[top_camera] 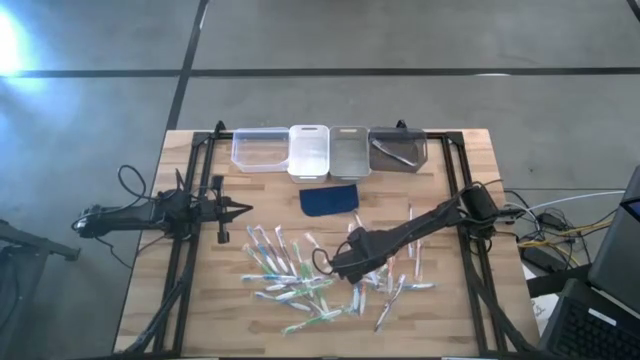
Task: Pick & Place Toothbrushes
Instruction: Put the violet toothbrush into the gray bin
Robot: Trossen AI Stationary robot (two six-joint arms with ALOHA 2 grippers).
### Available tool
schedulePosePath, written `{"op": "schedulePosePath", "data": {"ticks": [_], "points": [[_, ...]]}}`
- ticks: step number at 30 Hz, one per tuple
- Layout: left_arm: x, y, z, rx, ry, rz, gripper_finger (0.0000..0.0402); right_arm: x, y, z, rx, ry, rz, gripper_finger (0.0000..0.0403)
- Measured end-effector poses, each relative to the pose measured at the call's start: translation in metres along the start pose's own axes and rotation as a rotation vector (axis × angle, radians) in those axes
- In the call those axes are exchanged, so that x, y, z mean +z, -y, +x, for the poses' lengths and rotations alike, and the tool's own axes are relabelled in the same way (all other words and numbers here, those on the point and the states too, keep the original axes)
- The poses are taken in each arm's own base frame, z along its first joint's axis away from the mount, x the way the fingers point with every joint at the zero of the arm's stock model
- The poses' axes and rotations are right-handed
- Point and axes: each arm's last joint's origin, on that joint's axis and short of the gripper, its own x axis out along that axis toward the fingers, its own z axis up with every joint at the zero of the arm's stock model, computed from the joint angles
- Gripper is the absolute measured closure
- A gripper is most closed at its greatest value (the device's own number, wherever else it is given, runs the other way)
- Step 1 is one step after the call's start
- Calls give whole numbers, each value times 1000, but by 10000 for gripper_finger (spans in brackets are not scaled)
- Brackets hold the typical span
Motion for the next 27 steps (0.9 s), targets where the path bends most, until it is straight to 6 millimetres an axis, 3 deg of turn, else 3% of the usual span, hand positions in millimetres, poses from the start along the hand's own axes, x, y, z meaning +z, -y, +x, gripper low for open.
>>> {"op": "schedulePosePath", "data": {"ticks": [27], "points": [[0, 0, 0, 1, -1, 0, 390, -5, -6, 12, 84, -13, -13, 291]]}}
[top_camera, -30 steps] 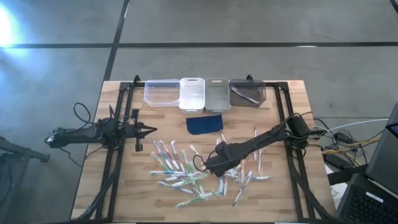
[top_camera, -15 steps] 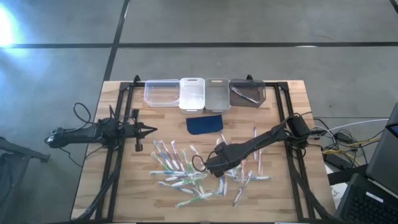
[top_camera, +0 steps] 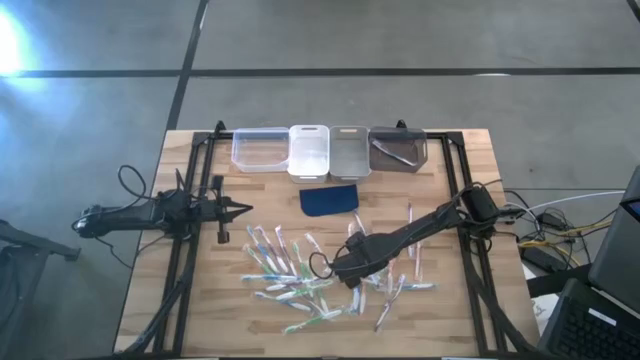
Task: Pick & Place Toothbrushes
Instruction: Put the violet toothbrush into the gray bin
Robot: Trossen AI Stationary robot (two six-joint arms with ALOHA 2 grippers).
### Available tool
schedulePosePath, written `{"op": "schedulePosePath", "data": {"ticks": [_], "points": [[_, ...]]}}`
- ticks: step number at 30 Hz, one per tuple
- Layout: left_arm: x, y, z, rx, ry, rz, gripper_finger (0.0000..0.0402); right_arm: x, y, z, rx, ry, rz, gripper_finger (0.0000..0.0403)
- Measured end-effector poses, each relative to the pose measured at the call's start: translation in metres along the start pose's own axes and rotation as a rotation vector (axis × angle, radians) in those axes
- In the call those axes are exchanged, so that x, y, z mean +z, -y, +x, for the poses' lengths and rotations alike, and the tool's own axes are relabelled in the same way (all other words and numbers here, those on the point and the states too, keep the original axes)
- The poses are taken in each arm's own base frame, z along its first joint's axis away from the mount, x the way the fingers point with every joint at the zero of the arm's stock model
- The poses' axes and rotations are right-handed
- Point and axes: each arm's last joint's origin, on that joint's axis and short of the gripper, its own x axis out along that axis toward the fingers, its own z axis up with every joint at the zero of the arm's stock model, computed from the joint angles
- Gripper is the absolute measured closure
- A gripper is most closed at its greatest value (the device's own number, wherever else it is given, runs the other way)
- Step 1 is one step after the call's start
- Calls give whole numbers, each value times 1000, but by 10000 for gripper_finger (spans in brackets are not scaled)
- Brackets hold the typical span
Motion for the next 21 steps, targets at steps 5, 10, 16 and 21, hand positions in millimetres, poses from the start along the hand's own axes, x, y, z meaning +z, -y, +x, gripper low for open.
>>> {"op": "schedulePosePath", "data": {"ticks": [5, 10, 16, 21], "points": [[0, 0, 0, 0, 0, 0, 390, -1, 1, 7, 11, 3, -3, 300], [0, 0, 0, 0, 0, 0, 390, -1, 2, 8, 9, 4, -13, 319], [0, 0, 0, 0, 0, 0, 390, -1, 1, 8, 12, 6, -26, 352], [0, 0, 0, 0, 0, 0, 390, -1, 1, 7, 15, 7, -30, 377]]}}
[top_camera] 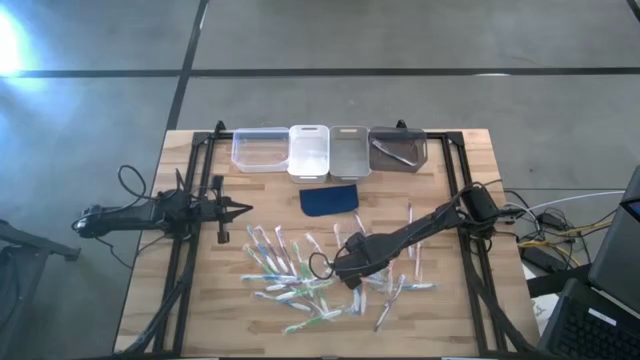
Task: Pick & Place Toothbrushes
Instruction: Put the violet toothbrush into the gray bin
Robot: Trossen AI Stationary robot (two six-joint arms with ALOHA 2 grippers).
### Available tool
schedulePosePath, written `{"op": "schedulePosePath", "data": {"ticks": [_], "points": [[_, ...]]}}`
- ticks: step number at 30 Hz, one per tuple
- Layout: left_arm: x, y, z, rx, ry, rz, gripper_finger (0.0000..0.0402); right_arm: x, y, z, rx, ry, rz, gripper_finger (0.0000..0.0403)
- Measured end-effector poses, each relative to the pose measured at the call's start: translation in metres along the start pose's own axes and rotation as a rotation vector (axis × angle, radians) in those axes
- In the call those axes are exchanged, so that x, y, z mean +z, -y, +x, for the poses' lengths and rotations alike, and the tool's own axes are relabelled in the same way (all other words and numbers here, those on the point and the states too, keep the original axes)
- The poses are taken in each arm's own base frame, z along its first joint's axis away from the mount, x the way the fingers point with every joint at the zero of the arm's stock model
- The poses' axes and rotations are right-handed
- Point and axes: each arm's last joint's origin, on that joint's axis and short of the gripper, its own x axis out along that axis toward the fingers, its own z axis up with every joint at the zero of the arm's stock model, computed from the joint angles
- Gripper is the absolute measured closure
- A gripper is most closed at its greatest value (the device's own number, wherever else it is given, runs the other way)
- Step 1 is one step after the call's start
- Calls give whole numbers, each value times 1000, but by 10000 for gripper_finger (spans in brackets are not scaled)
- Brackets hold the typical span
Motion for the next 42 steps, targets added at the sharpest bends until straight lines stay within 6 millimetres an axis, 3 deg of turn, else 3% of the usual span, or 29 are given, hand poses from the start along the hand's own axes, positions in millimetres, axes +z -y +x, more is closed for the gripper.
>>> {"op": "schedulePosePath", "data": {"ticks": [8, 17, 24, 34, 42], "points": [[0, 0, 0, -1, 0, 0, 390, 0, 1, -7, 16, 5, -9, 372], [0, 0, 0, -1, 0, 0, 390, 5, 15, -44, 61, 115, 4, 382], [0, 0, 0, -1, 0, 0, 390, 23, 32, -68, 92, 190, 20, 380], [0, 0, 0, 0, 0, 0, 390, 46, 42, -69, 80, 199, 10, 380], [0, 0, 0, 0, 0, 0, 390, 85, 63, -77, 79, 228, 32, 380]]}}
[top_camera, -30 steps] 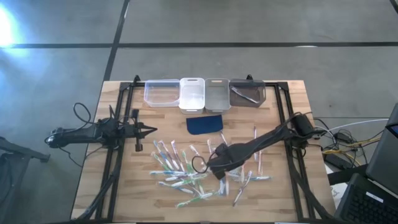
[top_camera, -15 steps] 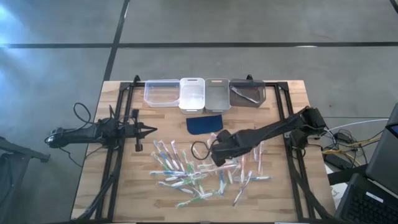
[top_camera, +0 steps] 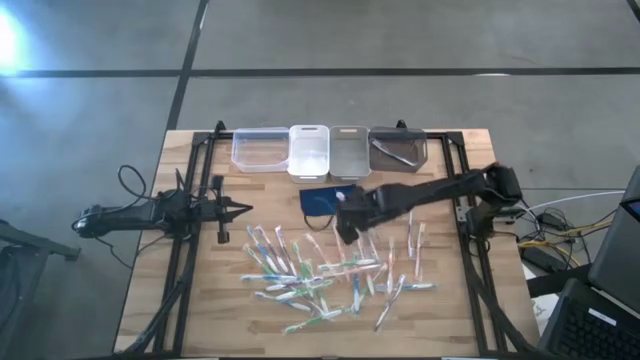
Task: Pick & Place Toothbrushes
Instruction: Put the violet toothbrush into the gray bin
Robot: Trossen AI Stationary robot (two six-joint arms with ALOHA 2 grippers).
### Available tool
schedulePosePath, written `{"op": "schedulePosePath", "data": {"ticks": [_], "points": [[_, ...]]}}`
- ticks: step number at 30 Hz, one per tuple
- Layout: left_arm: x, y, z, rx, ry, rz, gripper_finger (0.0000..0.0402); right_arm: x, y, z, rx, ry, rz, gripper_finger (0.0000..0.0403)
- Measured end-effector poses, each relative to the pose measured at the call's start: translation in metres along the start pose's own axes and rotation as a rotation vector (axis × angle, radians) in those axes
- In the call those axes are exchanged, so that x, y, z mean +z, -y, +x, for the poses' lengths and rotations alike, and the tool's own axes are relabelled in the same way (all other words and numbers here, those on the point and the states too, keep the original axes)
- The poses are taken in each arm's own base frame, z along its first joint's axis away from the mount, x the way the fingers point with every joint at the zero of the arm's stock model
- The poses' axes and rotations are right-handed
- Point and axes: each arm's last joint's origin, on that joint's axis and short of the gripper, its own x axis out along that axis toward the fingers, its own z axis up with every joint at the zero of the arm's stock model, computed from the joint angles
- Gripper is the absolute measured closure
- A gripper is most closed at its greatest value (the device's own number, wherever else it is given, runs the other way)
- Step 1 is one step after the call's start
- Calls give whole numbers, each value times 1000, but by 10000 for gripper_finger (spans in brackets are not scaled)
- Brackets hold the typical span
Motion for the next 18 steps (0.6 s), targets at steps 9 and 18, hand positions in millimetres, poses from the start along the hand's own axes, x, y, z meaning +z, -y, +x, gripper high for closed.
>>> {"op": "schedulePosePath", "data": {"ticks": [9, 18], "points": [[0, 0, 0, 0, 0, 0, 390, 73, 29, -17, 38, 87, 58, 380], [0, 0, 0, 0, 0, 0, 390, 122, 65, -27, 35, 156, 129, 380]]}}
